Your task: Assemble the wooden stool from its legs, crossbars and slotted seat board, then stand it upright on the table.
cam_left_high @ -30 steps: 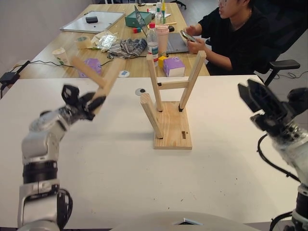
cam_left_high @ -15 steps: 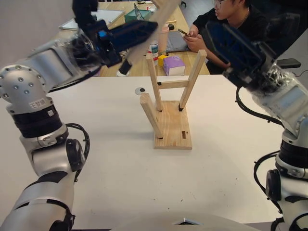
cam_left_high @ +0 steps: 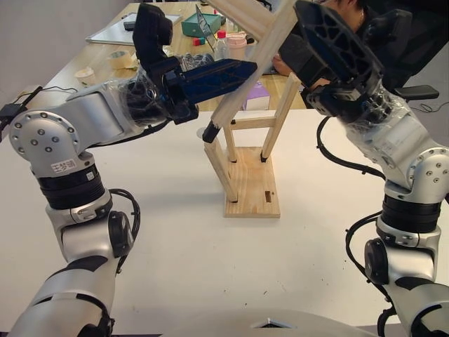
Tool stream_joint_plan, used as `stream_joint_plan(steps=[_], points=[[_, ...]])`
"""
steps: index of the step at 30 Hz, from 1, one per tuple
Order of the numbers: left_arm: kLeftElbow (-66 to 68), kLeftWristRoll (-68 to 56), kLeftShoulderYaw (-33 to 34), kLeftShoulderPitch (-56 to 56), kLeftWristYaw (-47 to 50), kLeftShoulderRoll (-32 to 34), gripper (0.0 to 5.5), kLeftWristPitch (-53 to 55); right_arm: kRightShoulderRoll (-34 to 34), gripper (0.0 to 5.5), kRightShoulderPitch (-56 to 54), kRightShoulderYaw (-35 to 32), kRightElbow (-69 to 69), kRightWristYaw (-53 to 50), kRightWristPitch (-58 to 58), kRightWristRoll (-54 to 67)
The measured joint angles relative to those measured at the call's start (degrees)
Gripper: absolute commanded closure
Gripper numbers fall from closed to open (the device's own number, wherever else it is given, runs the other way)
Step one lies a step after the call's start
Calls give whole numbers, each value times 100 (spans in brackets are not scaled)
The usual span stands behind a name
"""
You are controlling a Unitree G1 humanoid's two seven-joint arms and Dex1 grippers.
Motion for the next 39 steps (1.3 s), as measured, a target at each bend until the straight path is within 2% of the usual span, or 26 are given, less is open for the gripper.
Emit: stream_joint_plan(steps=[6,20,27,28,39], points=[[-80,-336,-169,119,145,69,352,-14,12,107,37,110,18,23,127,-201],[-154,-613,-335,244,246,291,352,-270,54,341,66,93,149,216,285,-184],[-152,-711,-392,262,251,374,352,-405,220,341,73,34,130,119,288,-146],[-163,-704,-404,269,247,392,314,-423,223,341,73,34,127,97,291,-142],[-161,-85,-498,590,-579,907,179,-508,197,342,147,-106,124,145,293,-478]])
